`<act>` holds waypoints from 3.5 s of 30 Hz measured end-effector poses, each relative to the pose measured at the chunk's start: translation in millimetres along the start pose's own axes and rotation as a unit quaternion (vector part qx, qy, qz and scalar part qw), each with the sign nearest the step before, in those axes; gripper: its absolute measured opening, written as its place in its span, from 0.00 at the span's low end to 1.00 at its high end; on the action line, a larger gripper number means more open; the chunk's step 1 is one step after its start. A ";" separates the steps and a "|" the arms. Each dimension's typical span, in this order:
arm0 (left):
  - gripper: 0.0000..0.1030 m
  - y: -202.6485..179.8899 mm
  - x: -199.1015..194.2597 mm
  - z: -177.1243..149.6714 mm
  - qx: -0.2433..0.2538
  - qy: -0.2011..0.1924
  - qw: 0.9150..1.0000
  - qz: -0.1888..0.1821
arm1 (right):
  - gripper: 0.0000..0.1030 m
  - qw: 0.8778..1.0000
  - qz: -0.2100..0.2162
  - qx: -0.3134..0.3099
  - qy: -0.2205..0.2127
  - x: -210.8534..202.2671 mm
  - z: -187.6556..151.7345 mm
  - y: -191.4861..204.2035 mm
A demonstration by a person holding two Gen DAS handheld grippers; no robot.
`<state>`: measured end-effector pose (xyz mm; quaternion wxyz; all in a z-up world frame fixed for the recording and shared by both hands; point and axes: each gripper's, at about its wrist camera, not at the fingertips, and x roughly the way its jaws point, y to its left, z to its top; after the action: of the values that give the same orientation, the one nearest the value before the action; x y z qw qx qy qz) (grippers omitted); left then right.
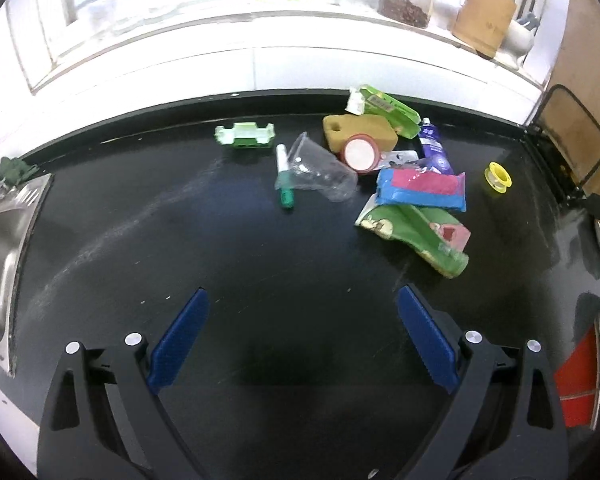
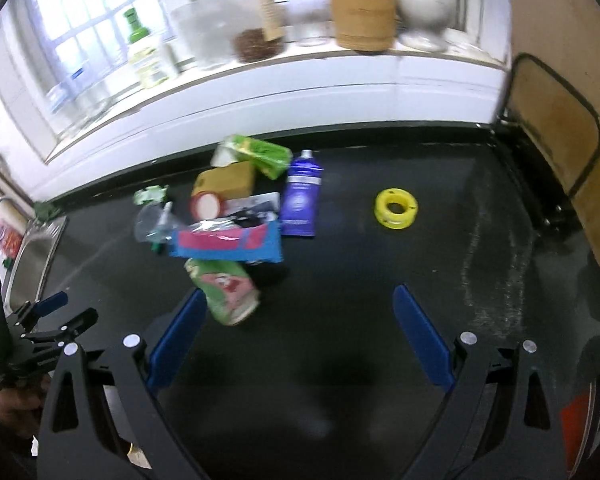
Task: Collect trash
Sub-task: 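Return both tools to the countertop, then grasp the clear plastic cup with left tool while right tool grasps yellow tape roll, then carry cup and tape roll over the black bin and open both tools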
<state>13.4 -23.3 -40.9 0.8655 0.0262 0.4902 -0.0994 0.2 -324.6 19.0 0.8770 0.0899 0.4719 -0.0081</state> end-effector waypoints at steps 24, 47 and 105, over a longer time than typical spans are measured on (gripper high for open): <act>0.90 1.9 138.0 92.3 -0.231 0.084 0.969 0.040 | 0.88 0.996 -0.030 -0.008 0.079 149.4 76.4 -82.3; 0.35 3.8 139.4 98.7 -0.190 0.065 0.978 0.061 | 0.53 0.992 -0.059 -0.058 0.091 192.4 74.3 -88.9; 0.35 300.3 -157.9 -370.8 -0.428 0.009 0.881 0.201 | 0.53 0.764 0.330 -0.509 0.220 50.4 -264.7 574.8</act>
<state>-318.8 346.7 -113.8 0.7898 -0.2478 0.4767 0.2958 -133.6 288.2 -79.1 0.6146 -0.2204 0.5276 0.5434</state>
